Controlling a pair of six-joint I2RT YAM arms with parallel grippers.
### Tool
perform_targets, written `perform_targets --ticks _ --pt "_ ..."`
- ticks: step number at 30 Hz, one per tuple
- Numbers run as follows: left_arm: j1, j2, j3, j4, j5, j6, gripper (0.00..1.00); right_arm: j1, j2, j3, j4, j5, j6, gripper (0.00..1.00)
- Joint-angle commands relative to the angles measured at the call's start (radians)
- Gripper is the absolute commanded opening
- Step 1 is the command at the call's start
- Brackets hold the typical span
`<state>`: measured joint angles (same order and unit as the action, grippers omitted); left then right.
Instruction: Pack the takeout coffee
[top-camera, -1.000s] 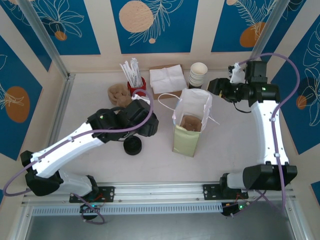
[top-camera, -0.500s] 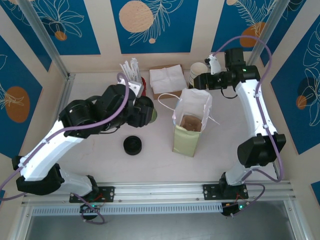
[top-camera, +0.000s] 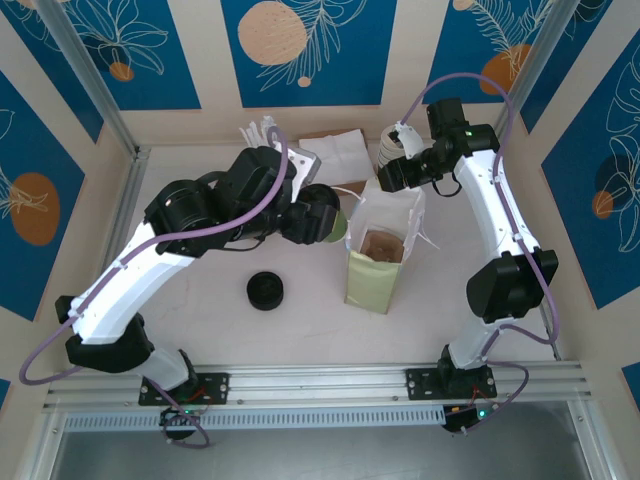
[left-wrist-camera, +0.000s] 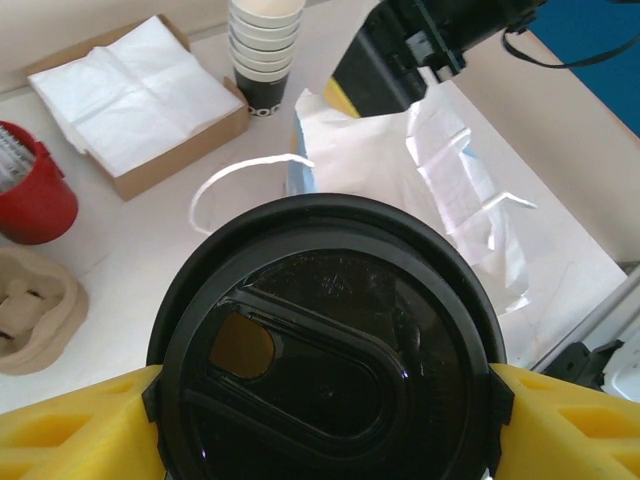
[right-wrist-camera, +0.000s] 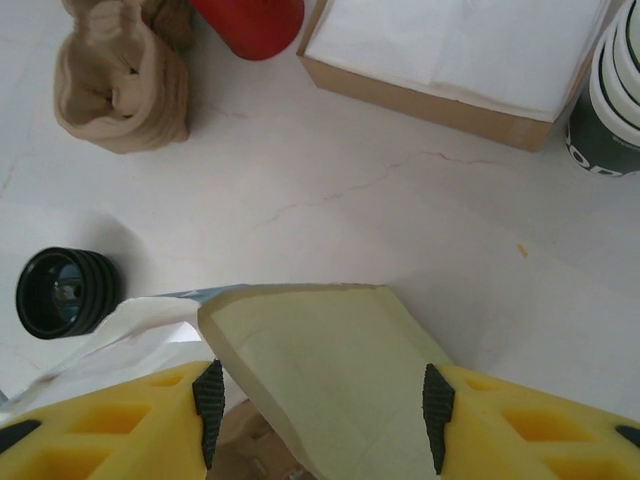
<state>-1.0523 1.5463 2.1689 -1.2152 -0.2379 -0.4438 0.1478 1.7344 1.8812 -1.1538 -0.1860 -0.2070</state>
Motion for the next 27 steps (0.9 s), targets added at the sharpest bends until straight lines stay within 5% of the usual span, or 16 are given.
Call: perform_targets --ticks 1,12,19,27 --pt "-0.006 0.011 0.063 0.023 0.056 0.022 0.75 0.005 0.007 0.021 -0.034 0.009 -0.035 0.55" --pt "-0.006 0.046 0.100 0.048 0.093 0.017 0.75 0.046 0.001 0.012 -0.018 -0.010 0.018 0.33" --pt "-0.005 0.051 0.101 0.045 0.095 0.021 0.75 0.074 -0.003 0.052 -0.020 0.235 0.011 0.53" --pt "-0.005 0.058 0.101 0.055 0.105 0.022 0.75 0.072 0.005 0.048 -0.057 0.272 -0.026 0.58"
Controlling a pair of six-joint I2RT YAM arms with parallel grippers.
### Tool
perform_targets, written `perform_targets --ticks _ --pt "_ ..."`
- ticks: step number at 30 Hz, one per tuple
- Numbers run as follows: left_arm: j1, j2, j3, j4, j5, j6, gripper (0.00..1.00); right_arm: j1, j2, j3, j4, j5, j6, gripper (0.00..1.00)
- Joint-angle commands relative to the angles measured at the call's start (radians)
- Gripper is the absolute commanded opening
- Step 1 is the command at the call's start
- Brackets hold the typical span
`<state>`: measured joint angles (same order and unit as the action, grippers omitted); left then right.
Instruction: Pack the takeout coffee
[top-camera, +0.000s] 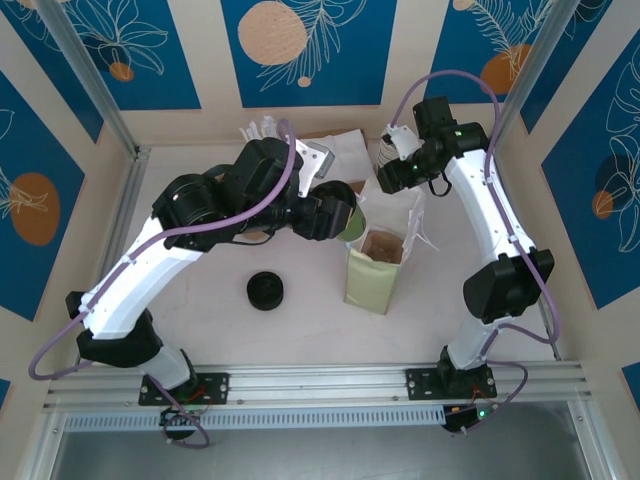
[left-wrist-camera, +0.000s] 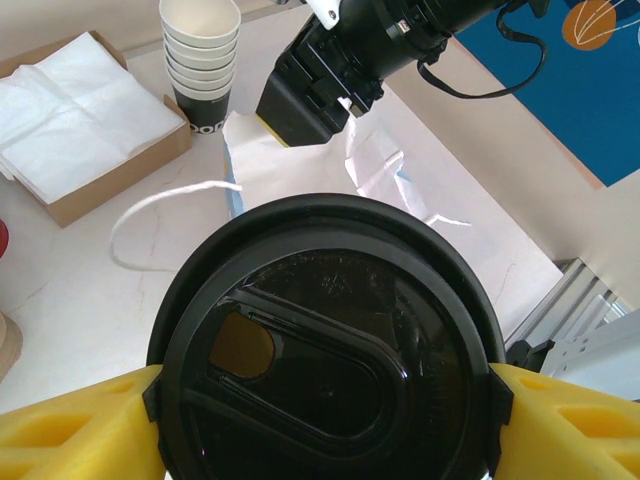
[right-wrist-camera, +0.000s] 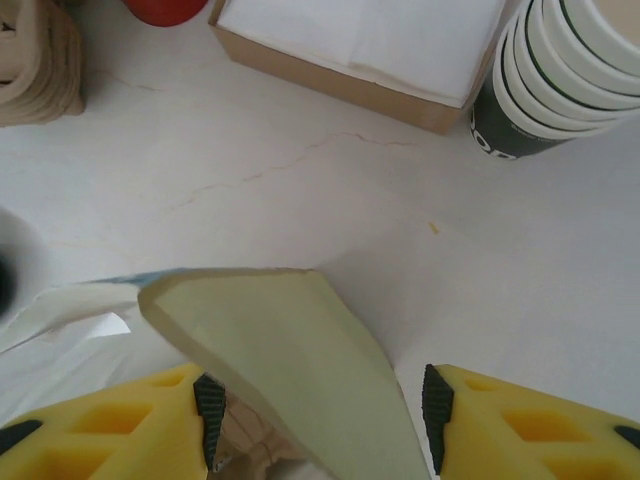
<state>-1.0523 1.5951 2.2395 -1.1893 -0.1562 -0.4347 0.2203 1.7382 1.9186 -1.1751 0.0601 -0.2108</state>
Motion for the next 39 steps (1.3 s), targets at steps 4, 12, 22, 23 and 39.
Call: perform_targets --ticks 4,12,22,23,39 --pt "-0.005 0.015 0.036 0.031 0.026 0.011 0.75 -0.005 0.016 -0.001 -0.059 -0.006 -0.023 0.56" --pt "-0.006 0.035 0.036 0.042 0.034 0.010 0.74 0.010 0.017 0.014 -0.059 -0.164 0.049 0.24" --pt "-0.006 0.049 0.036 0.059 0.008 0.027 0.74 0.068 -0.024 -0.025 0.062 -0.239 0.327 0.02" --pt "-0.006 0.051 0.036 0.057 0.002 0.028 0.74 0.075 -0.029 -0.030 0.075 -0.237 0.349 0.02" --pt "0.006 0.087 0.040 0.048 -0.049 0.040 0.75 0.119 -0.023 -0.011 0.126 -0.221 0.660 0.02"
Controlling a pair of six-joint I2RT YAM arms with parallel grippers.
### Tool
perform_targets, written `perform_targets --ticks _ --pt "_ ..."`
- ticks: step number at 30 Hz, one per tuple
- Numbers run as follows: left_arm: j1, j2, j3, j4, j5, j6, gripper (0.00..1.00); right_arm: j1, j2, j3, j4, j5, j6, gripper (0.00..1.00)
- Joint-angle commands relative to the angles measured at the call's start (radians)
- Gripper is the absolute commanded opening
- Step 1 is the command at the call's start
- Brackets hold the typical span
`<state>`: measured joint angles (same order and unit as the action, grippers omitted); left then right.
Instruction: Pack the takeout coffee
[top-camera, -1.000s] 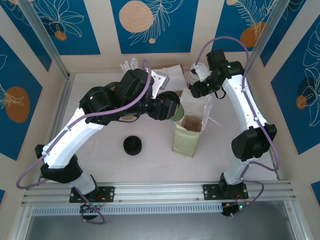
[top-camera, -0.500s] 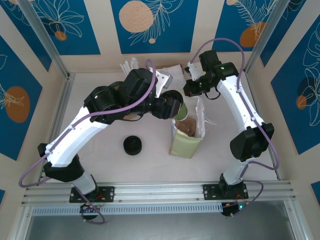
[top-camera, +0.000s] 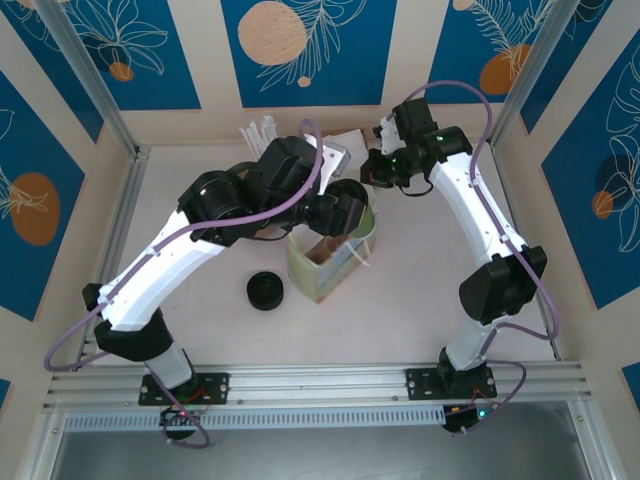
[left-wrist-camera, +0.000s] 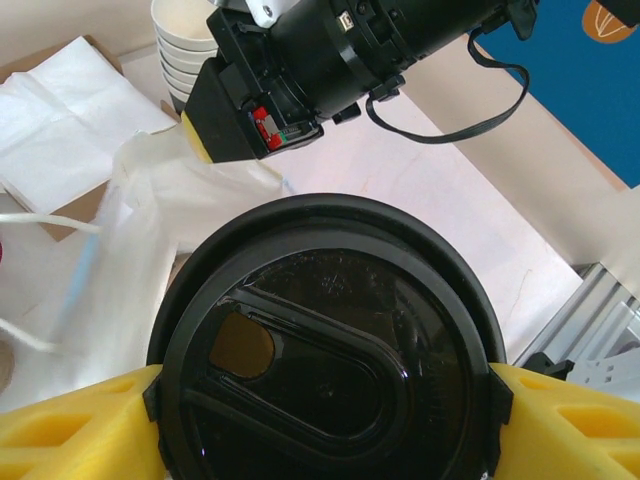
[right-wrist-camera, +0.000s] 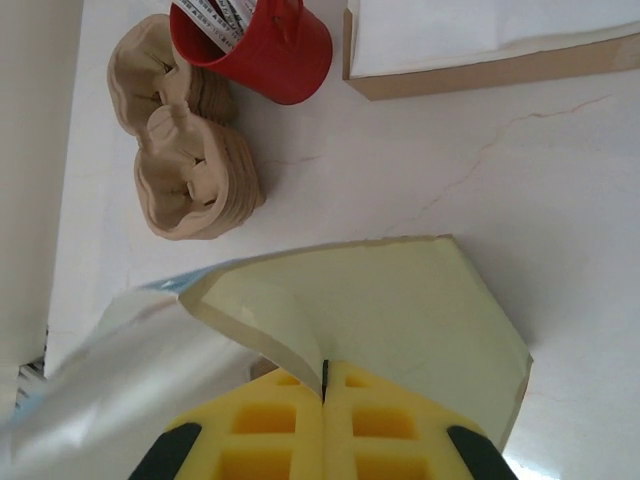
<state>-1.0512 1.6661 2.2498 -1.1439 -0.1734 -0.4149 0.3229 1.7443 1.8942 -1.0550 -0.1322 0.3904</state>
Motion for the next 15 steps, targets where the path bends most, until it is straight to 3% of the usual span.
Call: perform_targets --ticks 1,9,15 --pt "0.009 0.020 0.030 -0.003 -0.039 0.025 0.75 0.020 -0.029 0.016 0.004 -0.033 0.052 0.02" --pt "0.040 0.011 0.031 -0.026 -0.078 0.046 0.75 0.029 -0.023 0.021 -0.006 -0.065 -0.068 0.03" --pt "0.054 -0.004 0.045 -0.023 -0.074 0.050 0.75 0.027 -0.013 0.058 -0.083 -0.058 -0.268 0.03"
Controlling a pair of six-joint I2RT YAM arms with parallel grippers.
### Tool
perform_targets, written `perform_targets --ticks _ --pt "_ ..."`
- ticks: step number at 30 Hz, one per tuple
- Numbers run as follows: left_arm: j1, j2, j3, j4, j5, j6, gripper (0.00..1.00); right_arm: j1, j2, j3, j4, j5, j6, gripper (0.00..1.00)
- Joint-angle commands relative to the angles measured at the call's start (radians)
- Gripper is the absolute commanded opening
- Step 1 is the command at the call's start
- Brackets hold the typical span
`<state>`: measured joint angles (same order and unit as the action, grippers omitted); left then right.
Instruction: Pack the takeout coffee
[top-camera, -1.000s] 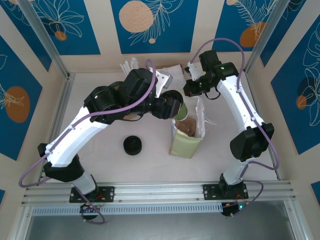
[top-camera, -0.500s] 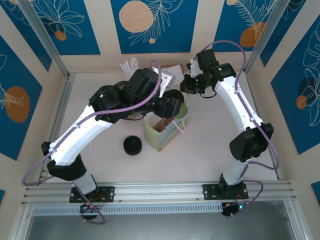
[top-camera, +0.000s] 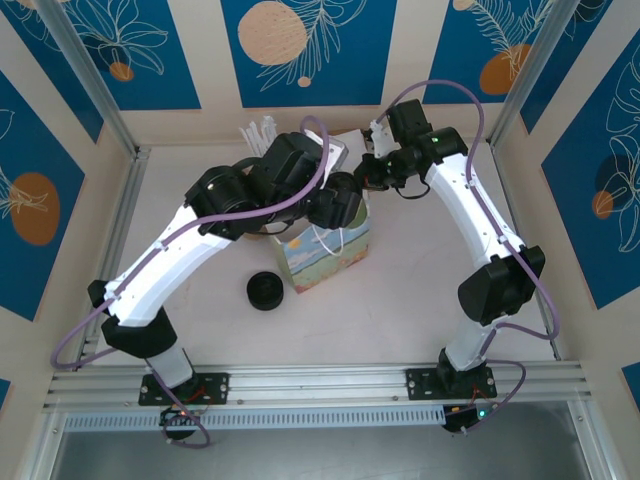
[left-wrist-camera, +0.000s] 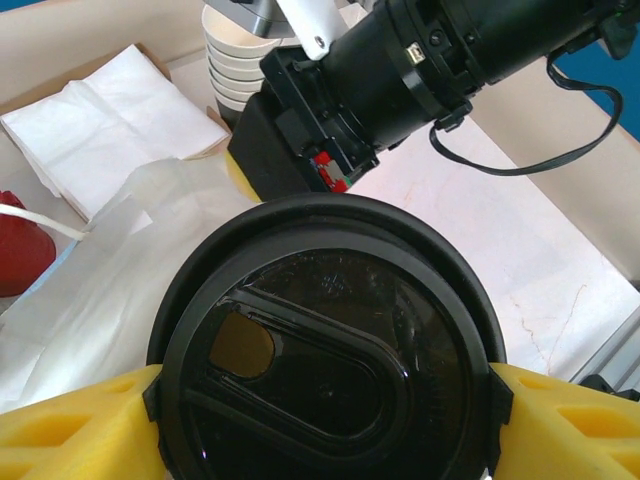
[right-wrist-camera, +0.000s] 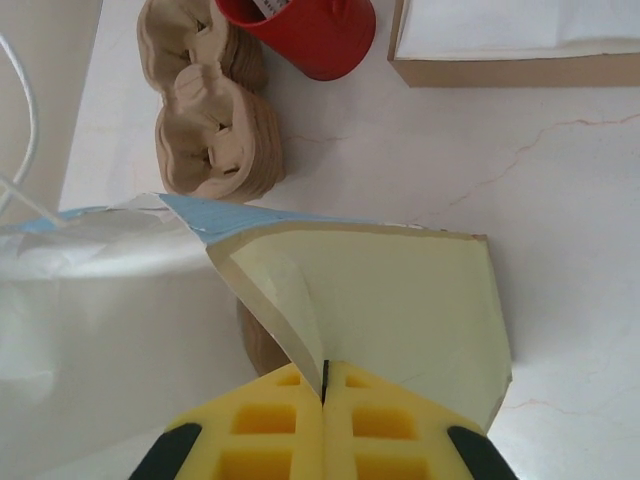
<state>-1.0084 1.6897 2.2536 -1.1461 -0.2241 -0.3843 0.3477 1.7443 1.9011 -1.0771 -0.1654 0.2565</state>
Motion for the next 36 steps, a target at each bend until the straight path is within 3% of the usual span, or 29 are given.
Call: perform_targets --ticks 1,7,12,16,36 --pt "0.012 -0.030 0.043 -0.021 -0.023 0.020 0.75 0.002 -0.007 0.064 -0.081 -0.024 -0.174 0.03" --pt "0.018 -0.051 0.043 -0.027 -0.048 0.025 0.75 -0.016 0.004 0.090 -0.138 -0.078 -0.365 0.01" --pt "0.019 -0.058 0.042 -0.032 -0.057 0.030 0.75 -0.080 0.020 0.116 -0.149 -0.215 -0.439 0.01" --pt "0.021 -0.058 0.033 -0.034 -0.056 0.035 0.75 -0.103 0.039 0.155 -0.184 -0.250 -0.493 0.00" --pt "0.026 -0.073 -0.356 0.264 -0.027 0.133 0.74 -0.043 0.056 0.176 -0.162 -0.264 -0.435 0.01"
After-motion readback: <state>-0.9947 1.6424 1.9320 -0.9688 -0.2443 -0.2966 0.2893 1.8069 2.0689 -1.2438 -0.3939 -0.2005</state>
